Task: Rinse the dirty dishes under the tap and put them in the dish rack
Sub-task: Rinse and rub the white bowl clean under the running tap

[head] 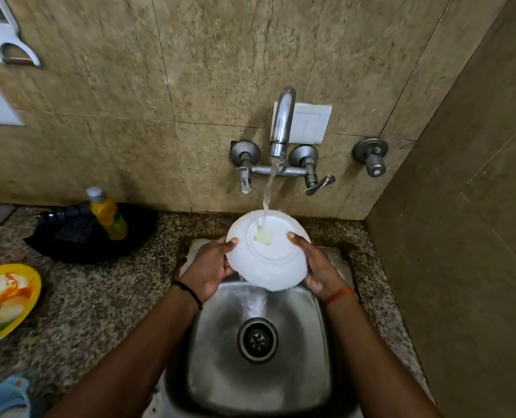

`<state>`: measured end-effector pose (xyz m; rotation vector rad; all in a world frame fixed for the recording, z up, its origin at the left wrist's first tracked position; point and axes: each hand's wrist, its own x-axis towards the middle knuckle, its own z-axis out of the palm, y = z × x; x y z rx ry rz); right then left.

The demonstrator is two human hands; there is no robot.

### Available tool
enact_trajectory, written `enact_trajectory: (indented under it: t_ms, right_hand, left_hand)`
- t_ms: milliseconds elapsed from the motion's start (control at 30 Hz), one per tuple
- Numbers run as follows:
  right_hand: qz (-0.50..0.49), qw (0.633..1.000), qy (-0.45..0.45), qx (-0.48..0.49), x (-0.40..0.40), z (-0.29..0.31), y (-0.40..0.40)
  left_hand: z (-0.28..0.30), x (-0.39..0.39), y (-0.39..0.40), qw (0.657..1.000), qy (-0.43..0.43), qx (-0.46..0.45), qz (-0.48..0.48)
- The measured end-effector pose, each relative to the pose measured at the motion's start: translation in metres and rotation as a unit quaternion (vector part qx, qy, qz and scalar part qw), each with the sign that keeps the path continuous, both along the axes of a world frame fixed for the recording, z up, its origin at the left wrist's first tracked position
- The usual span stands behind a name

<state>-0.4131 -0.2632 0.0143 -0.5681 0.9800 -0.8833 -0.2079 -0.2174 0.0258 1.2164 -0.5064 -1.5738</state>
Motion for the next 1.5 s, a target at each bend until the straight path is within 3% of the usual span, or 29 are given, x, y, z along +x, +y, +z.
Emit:
enact_trajectory:
  t_ms: [67, 100, 167, 233, 300, 400, 500, 567, 633, 667, 700, 800, 833, 1000, 1100, 1200, 1233, 1333, 1500]
  right_hand:
    - [-0.047, 0.999, 0.009, -0.005, 0.004, -0.001, 0.004]
    - [-0.068, 0.998, 0.014, -0.003, 0.006, -0.001, 0.006]
    - [-0.095, 0.995, 0.009, 0.010, 0.014, -0.001, 0.008]
    - [-0.119, 0.993, -0.006, 0.026, 0.023, 0.004, 0.009]
    - [-0.132, 0.990, -0.036, 0.023, 0.025, 0.004, 0.007]
    - [-0.134, 0.989, -0.065, 0.002, 0.023, 0.008, 0.005]
    - [-0.117, 0.988, -0.102, 0.002, 0.022, 0.012, 0.007]
    - [-0.112, 0.983, -0.143, 0.008, 0.020, 0.012, 0.008]
    - [-0.119, 0.975, -0.189, 0.004, 0.018, 0.014, 0.009]
    - [-0.124, 0.971, -0.203, -0.002, 0.016, 0.015, 0.010]
    - [-0.120, 0.971, -0.207, -0.015, 0.015, 0.016, 0.010]
    - [-0.106, 0.980, -0.163, -0.033, 0.013, 0.020, 0.010]
    - [-0.106, 0.983, -0.143, -0.035, 0.014, 0.020, 0.010]
    - [-0.070, 0.993, -0.015, -0.095, 0.015, 0.026, 0.011]
    - [-0.031, 0.969, 0.151, -0.192, 0.022, 0.027, 0.015]
    - [0.042, 0.904, 0.310, -0.292, 0.025, 0.029, 0.024]
    - [0.072, 0.874, 0.348, -0.331, 0.025, 0.028, 0.026]
    - [0.110, 0.733, 0.510, -0.436, 0.019, 0.025, 0.033]
    - [0.193, 0.572, 0.647, -0.466, 0.014, 0.036, 0.042]
  left_hand:
    - [-0.004, -0.014, -0.008, 0.983, -0.182, 0.012, 0.015]
    - [-0.007, -0.023, -0.010, 0.954, -0.299, 0.002, 0.005]
    - [-0.009, -0.044, -0.008, 0.859, -0.508, -0.041, -0.050]
    - [-0.002, -0.061, -0.003, 0.758, -0.643, -0.082, -0.072]
    - [0.003, -0.067, -0.002, 0.679, -0.718, -0.139, -0.062]
    - [0.000, -0.068, -0.006, 0.564, -0.782, -0.233, -0.128]
    - [0.004, -0.064, -0.014, 0.499, -0.791, -0.295, -0.198]
    - [0.008, -0.052, -0.027, 0.486, -0.771, -0.342, -0.229]
    - [0.014, -0.037, -0.038, 0.515, -0.733, -0.369, -0.247]
    - [0.013, -0.031, -0.042, 0.546, -0.711, -0.369, -0.245]
    - [0.014, -0.027, -0.045, 0.590, -0.686, -0.355, -0.235]
    - [0.009, -0.024, -0.053, 0.768, -0.582, -0.217, -0.159]
    - [0.006, -0.027, -0.053, 0.805, -0.552, -0.171, -0.133]
    - [0.009, -0.055, -0.044, 0.880, -0.464, -0.060, -0.078]
    - [0.016, -0.059, -0.045, 0.959, -0.271, -0.016, -0.082]
    - [0.041, -0.055, -0.035, 0.989, -0.090, 0.022, -0.116]
    - [0.042, -0.051, -0.036, 0.990, -0.067, 0.029, -0.122]
    - [0.038, -0.040, -0.037, 0.993, -0.021, 0.033, -0.107]
    - [0.028, -0.038, -0.028, 0.995, 0.070, 0.050, -0.052]
